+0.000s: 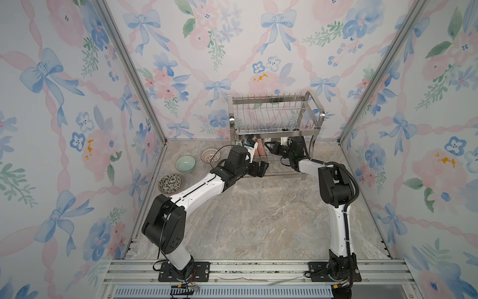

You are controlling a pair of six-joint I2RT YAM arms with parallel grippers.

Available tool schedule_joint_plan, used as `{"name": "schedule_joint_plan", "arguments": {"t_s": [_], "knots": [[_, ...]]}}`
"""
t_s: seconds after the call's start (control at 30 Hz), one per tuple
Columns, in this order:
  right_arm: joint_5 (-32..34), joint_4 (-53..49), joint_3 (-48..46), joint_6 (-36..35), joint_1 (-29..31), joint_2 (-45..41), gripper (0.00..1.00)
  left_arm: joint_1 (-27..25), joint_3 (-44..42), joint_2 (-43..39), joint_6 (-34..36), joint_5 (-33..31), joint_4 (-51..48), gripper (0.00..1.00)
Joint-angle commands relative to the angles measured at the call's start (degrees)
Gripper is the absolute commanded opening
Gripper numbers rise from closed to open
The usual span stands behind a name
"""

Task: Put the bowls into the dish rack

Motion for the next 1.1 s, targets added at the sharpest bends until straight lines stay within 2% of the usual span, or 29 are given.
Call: {"name": "schedule_joint_plan", "arguments": {"t_s": [0.0, 0.33, 0.8, 1.07], "knots": [[-0.31, -13.45, 0.29, -4.84, -0.74, -1.17, 0.14, 0.41, -0.26, -1.31, -0.57, 0.57, 0.63, 0.98], [0.21, -25.98, 5.32, -12.5, -0.4, -0.56, 0.18, 0.47, -0.26, -1.42, -0.57, 0.54, 0.55, 0.98], [-0.15, -27.89, 5.25, -13.57, -0.36, -1.39, 0.3, 0.77, -0.3, -1.78, -0.35, 0.29, 0.46, 0.98], [-0.12, -27.71, 4.44, -13.57, -0.4, -2.73, 0.33, 0.81, -0.44, -2.03, -0.32, 0.3, 0.46, 0.98]]}}
